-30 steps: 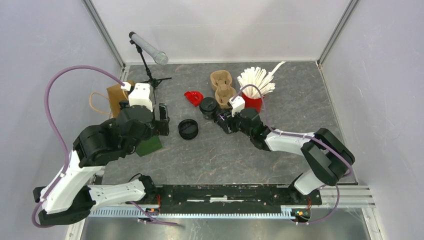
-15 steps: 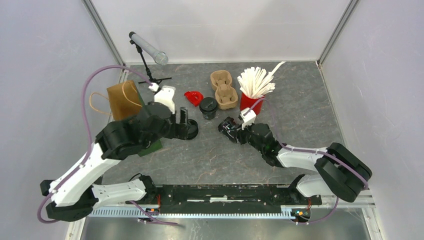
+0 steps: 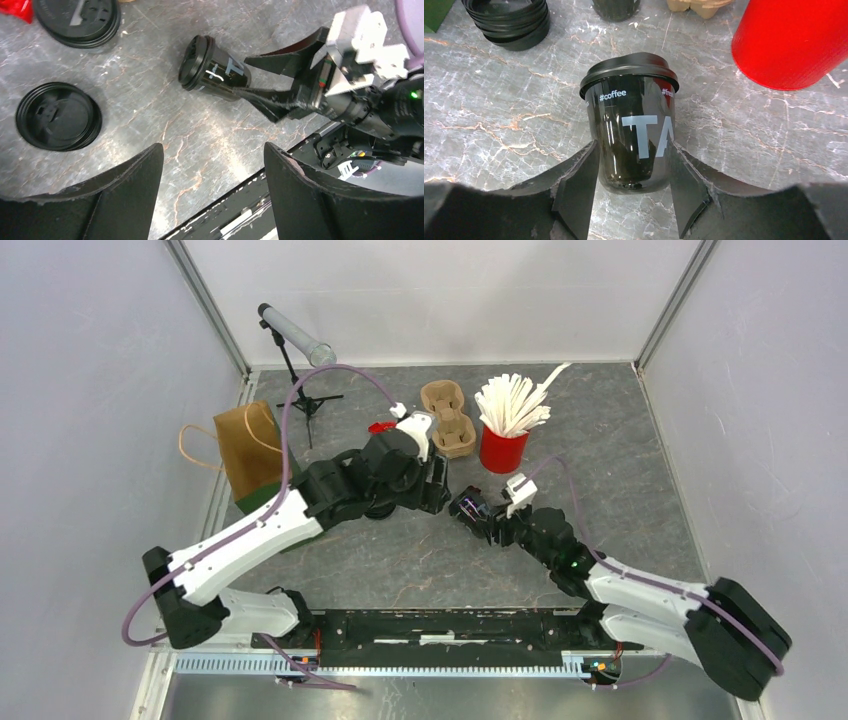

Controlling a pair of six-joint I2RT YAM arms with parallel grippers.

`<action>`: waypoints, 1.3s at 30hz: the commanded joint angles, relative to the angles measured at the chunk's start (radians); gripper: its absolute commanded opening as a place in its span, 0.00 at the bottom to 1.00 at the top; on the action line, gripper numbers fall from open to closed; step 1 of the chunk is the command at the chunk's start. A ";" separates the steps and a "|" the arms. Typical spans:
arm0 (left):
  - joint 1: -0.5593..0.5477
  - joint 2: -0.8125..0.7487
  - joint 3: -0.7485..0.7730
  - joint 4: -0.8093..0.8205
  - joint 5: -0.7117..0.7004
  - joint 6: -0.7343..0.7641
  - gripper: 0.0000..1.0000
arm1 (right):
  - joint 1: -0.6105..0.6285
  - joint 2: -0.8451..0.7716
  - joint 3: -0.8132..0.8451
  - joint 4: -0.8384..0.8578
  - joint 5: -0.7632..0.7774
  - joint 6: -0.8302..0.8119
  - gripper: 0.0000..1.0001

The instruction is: Pack the takeout coffee

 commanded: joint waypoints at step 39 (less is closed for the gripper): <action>0.098 0.531 0.059 0.335 0.279 0.257 0.28 | -0.005 -0.730 0.069 -0.577 0.273 0.038 0.98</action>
